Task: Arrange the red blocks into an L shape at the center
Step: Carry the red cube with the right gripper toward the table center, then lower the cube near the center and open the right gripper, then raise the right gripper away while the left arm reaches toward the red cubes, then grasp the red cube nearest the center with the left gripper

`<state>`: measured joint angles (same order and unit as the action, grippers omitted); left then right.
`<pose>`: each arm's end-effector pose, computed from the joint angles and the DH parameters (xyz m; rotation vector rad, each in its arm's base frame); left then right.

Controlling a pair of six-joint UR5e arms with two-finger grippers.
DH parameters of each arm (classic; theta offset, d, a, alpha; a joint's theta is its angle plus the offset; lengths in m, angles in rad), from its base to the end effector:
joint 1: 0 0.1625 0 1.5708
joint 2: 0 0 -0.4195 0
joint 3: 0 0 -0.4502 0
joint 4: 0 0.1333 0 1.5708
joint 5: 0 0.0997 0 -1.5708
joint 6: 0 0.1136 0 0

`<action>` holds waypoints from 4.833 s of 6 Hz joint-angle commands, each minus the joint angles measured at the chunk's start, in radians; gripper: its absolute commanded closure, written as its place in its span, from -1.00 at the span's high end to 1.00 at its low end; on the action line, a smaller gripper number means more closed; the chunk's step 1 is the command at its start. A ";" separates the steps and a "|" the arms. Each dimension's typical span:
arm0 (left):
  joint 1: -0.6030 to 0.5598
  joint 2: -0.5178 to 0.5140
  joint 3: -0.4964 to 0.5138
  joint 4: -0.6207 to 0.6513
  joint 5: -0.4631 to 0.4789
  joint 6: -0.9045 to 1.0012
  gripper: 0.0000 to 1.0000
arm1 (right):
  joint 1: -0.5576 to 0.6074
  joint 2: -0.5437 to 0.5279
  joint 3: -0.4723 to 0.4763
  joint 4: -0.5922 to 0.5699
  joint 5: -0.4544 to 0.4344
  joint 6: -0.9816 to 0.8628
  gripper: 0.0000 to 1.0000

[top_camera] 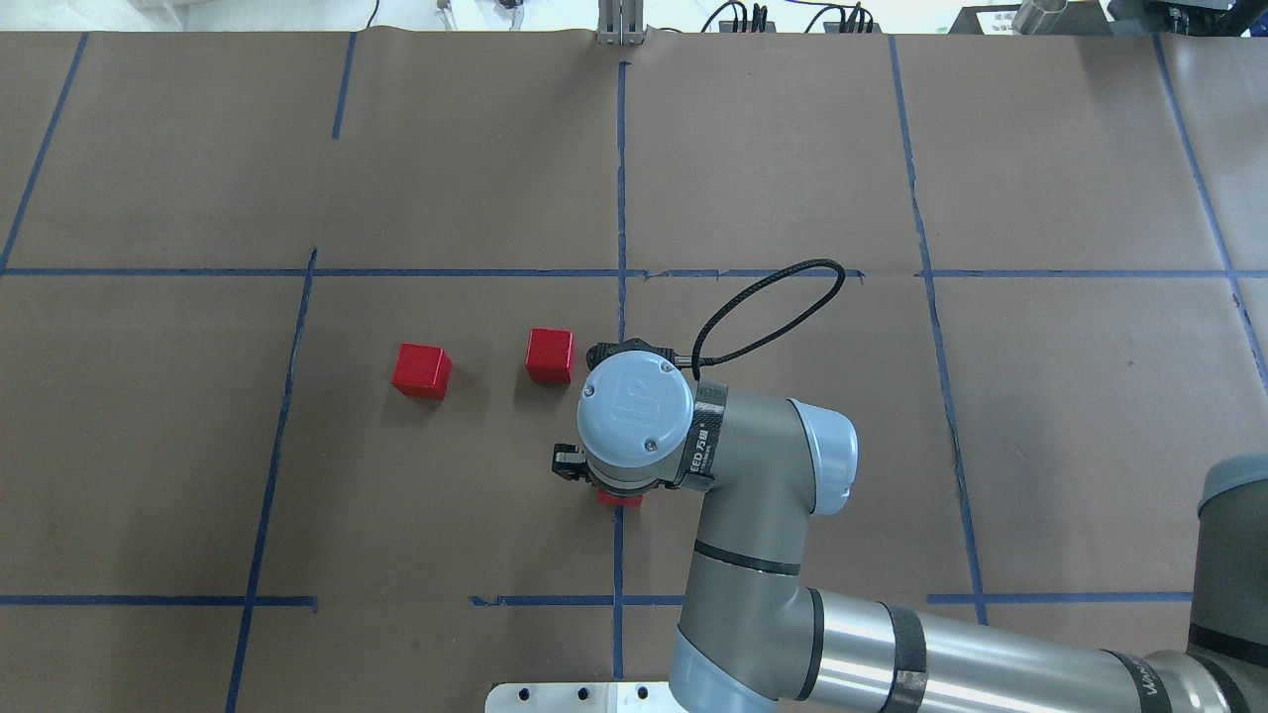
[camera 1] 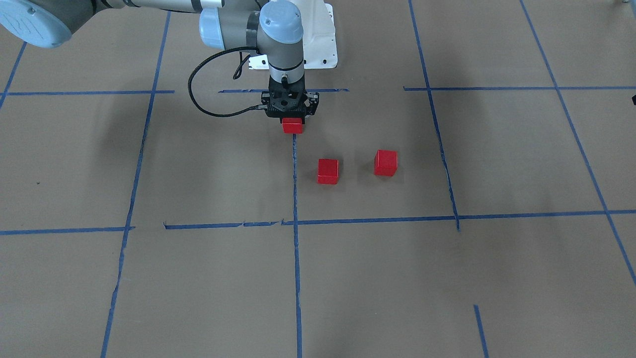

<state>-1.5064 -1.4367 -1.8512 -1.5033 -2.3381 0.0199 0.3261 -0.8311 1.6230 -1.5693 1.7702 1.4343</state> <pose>-0.0225 -0.4976 0.5863 0.0578 0.7688 0.1103 -0.6734 -0.3447 0.1590 -0.0025 -0.8131 0.0999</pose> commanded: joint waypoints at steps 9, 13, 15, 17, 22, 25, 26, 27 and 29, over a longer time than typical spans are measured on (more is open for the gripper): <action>0.000 0.002 0.001 0.000 0.000 -0.002 1.00 | -0.010 0.012 0.017 0.003 -0.031 -0.012 0.99; 0.024 -0.001 0.000 -0.076 -0.136 -0.011 1.00 | 0.158 -0.190 0.465 -0.100 0.055 -0.015 1.00; 0.192 -0.016 -0.035 -0.275 -0.179 -0.262 1.00 | 0.386 -0.259 0.526 -0.138 0.302 -0.125 1.00; 0.381 -0.109 -0.040 -0.469 -0.135 -0.610 1.00 | 0.569 -0.411 0.528 -0.132 0.455 -0.387 1.00; 1.003 -0.684 0.040 -0.215 0.446 -1.163 1.00 | 0.686 -0.598 0.526 -0.132 0.519 -0.632 1.00; 1.008 -0.825 0.218 -0.153 0.445 -1.167 1.00 | 0.682 -0.600 0.520 -0.130 0.514 -0.630 1.00; 1.008 -0.884 0.310 -0.156 0.451 -1.210 1.00 | 0.682 -0.600 0.522 -0.130 0.515 -0.630 1.00; 1.008 -0.902 0.338 -0.157 0.463 -1.221 1.00 | 0.682 -0.599 0.523 -0.130 0.514 -0.630 1.00; 1.008 -0.904 0.365 -0.161 0.534 -1.215 1.00 | 0.682 -0.596 0.523 -0.130 0.514 -0.629 1.00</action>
<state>-0.4986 -2.3369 -1.5027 -1.6626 -1.8262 -1.1956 1.0079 -1.4281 2.1459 -1.6997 2.2842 0.8050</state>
